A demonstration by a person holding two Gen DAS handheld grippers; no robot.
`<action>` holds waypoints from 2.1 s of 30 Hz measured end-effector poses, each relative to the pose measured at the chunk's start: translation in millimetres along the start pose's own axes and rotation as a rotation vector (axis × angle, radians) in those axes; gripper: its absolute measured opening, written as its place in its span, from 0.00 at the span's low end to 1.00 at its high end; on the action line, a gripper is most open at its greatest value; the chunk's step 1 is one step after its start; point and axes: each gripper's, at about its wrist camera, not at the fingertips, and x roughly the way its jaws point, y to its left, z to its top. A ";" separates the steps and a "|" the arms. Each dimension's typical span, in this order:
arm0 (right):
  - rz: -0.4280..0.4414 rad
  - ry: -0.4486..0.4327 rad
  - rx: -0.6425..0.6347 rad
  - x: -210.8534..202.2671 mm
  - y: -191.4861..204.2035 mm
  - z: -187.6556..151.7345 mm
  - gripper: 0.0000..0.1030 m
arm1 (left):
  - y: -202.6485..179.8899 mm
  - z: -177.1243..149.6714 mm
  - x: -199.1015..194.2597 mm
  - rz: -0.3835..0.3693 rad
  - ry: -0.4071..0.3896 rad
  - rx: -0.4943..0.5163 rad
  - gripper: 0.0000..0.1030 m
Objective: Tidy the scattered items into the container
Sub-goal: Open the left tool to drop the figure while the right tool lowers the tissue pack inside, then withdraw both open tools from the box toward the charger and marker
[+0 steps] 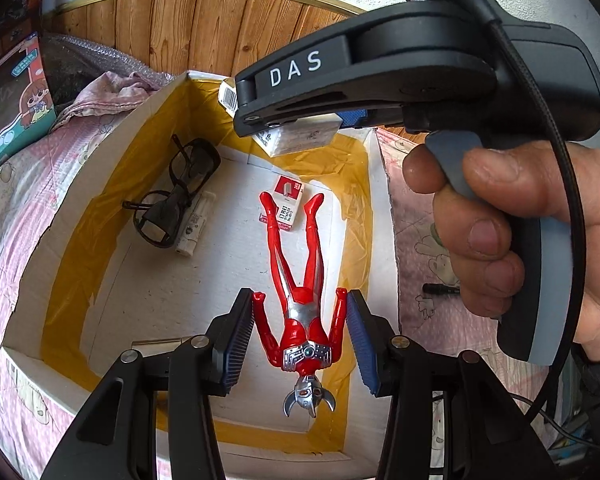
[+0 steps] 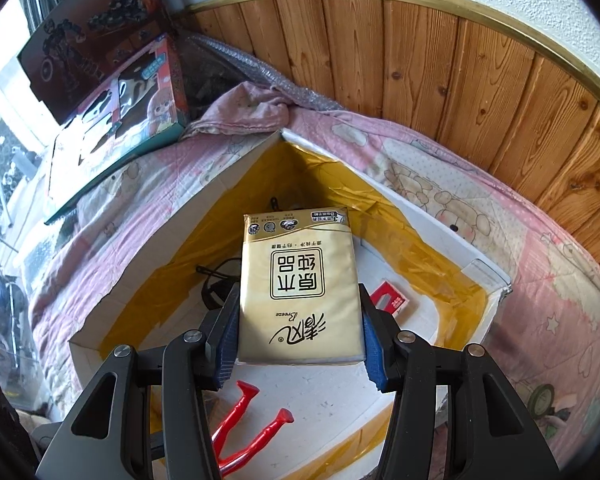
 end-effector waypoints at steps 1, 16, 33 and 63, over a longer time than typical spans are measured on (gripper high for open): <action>-0.001 0.004 -0.005 1.8 0.7 1.1 0.52 | 0.1 0.3 1.2 -0.001 0.003 -0.001 0.46; 0.007 0.022 -0.004 14.0 -3.0 -1.2 0.56 | 15.8 7.4 8.5 0.020 0.010 -0.079 0.63; 0.153 -0.120 0.111 -39.8 -2.2 -44.2 0.53 | 31.2 -0.9 -17.5 0.021 -0.037 -0.113 0.63; 0.124 -0.312 0.552 -167.2 -93.7 -281.8 0.37 | -126.3 -65.5 -50.4 -0.094 -0.055 0.173 0.63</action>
